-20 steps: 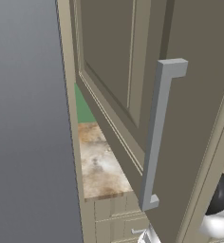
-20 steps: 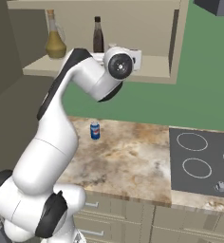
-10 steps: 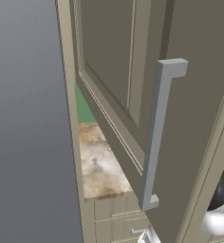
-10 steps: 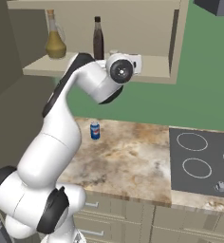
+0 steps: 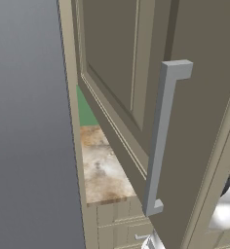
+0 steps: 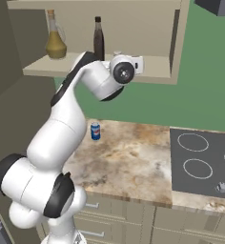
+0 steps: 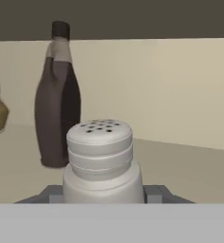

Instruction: Pick the syrup bottle and shaker from the counter and place them in the cabinet.

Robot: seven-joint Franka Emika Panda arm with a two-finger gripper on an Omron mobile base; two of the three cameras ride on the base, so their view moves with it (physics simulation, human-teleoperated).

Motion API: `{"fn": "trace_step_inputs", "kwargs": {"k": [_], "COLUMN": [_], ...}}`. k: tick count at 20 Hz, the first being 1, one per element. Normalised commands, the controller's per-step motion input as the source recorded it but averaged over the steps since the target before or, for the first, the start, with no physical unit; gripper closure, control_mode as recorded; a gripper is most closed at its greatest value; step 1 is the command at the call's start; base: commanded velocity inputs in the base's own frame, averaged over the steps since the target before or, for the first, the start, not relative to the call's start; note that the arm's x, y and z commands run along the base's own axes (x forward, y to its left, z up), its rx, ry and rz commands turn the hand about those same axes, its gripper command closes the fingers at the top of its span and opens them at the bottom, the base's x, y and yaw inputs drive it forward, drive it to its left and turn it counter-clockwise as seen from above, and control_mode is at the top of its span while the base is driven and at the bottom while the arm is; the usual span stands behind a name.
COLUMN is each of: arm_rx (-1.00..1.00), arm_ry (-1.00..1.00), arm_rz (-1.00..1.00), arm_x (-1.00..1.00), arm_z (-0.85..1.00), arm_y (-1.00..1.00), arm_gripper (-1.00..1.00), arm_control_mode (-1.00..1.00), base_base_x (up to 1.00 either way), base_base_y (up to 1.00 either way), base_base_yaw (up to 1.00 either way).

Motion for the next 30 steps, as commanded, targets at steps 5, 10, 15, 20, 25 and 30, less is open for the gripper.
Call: {"fn": "trace_step_inputs", "kwargs": {"k": [5,10,15,20,25,30], "arm_rx": [0.0,0.0,0.0,0.0,-0.04,-0.09], "arm_ry": [0.0,0.0,0.0,0.0,0.01,0.0], "arm_rz": [0.0,0.0,0.0,0.0,0.0,0.0], "arm_x": [0.44,0.41,0.41,0.35,0.22,0.13], "arm_z": [-0.08,-0.04,-0.02,-0.07,-0.27,-0.36], "arm_y": [-0.05,-0.11,-0.13,-0.05,0.0,0.0], "arm_gripper": [1.0,1.0,1.0,1.0,1.0,1.0], "arm_control_mode": [-1.0,-1.0,-1.0,-1.0,-1.0,-1.0], "base_base_x": [0.0,0.0,0.0,0.0,0.0,0.0], "base_base_y": [0.0,0.0,0.0,0.0,0.0,0.0], "base_base_yaw": [0.0,0.0,0.0,0.0,0.0,0.0]}}
